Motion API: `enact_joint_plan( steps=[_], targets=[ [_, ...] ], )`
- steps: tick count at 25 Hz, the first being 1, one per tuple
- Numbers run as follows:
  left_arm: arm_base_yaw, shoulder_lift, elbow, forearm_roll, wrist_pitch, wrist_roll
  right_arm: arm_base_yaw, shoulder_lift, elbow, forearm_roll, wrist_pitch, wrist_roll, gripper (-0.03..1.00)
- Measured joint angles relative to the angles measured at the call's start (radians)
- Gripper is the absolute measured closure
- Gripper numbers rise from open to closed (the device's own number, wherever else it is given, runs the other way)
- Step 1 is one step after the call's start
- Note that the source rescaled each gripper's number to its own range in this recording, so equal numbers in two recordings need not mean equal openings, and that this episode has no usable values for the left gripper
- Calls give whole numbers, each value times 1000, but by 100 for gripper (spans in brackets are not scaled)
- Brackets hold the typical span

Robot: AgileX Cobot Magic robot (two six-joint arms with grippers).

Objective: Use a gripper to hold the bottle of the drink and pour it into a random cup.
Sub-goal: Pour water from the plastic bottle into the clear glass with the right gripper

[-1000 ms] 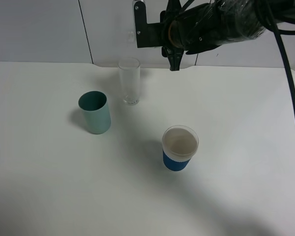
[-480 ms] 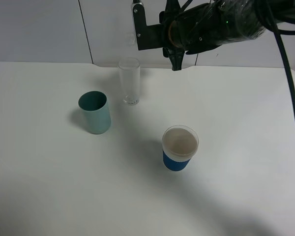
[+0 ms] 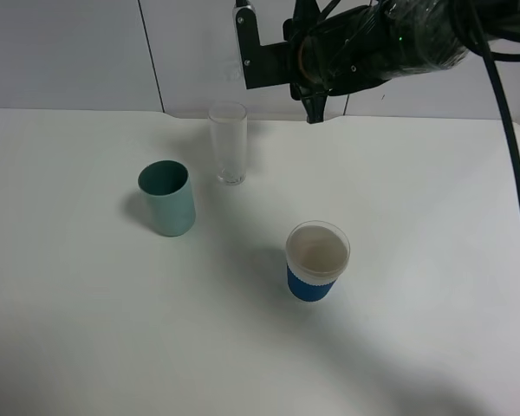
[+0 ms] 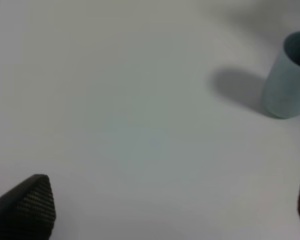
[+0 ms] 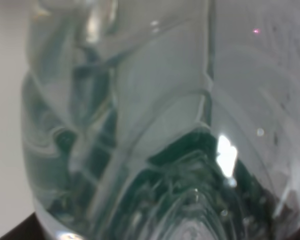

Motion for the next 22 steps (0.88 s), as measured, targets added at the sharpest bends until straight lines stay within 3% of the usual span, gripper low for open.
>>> enact_joint_plan(
  steps=[22],
  targets=[
    [0, 0, 0, 0, 0, 0, 0, 0, 0, 0, 9, -19, 97]
  ],
)
